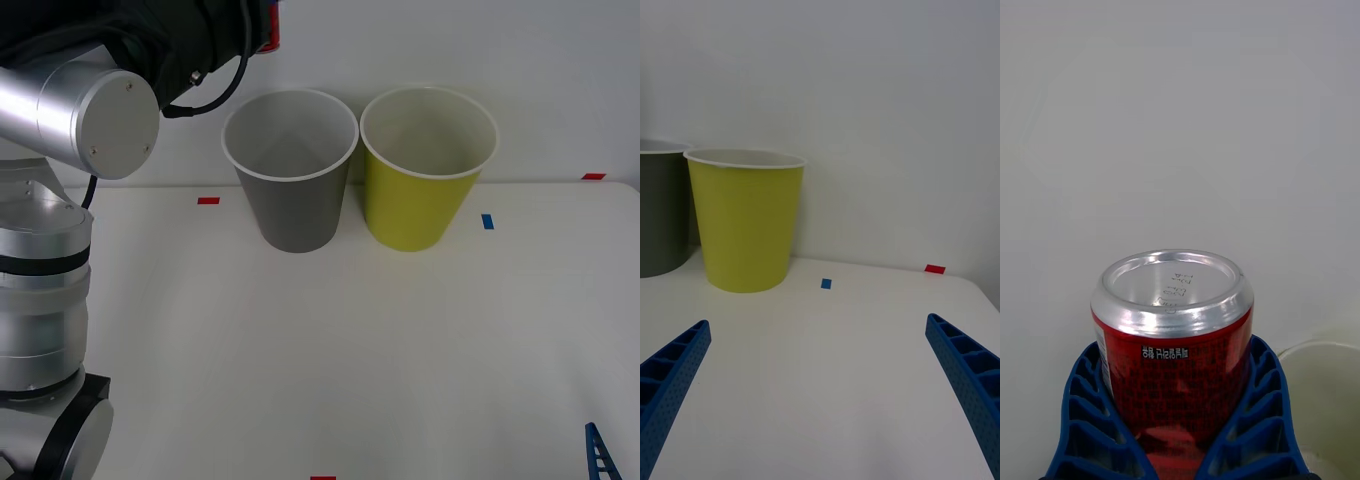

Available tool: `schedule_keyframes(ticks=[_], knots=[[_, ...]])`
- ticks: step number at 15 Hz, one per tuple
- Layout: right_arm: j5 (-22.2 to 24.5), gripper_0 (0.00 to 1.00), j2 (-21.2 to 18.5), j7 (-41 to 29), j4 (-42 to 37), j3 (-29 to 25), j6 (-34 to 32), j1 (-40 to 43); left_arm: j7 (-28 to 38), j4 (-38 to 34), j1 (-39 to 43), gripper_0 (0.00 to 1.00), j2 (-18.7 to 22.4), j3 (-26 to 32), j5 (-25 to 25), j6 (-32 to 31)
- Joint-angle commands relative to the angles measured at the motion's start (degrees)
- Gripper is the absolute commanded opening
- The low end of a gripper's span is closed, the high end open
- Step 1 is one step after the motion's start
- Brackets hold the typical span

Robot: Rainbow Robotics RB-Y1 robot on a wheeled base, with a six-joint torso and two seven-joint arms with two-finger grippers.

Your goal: Put cans in the gray bin and PET bottles in the light green bin.

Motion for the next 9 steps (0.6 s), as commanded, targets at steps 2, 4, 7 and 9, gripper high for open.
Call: schedule_keyframes(ticks=[2,4,7,9], knots=[[0.0,1.00,0.0,0.0,0.0,0.0,0.0,0.0,0.1,8.4,0.0,0.00,-0.3,-3.7,-0.1,-11.3],[0.0,1.00,0.0,0.0,0.0,0.0,0.0,0.0,0.1,10.2,0.2,0.00,-0.3,-5.2,-0.5,-13.9],[0.0,1.00,0.0,0.0,0.0,0.0,0.0,0.0,-0.3,10.4,3.1,0.00,-1.3,-6.6,-1.5,-18.1],[0.0,1.00,0.0,0.0,0.0,0.0,0.0,0.0,-1.0,10.4,4.5,0.00,-2.1,-6.7,-2.9,-19.5]])
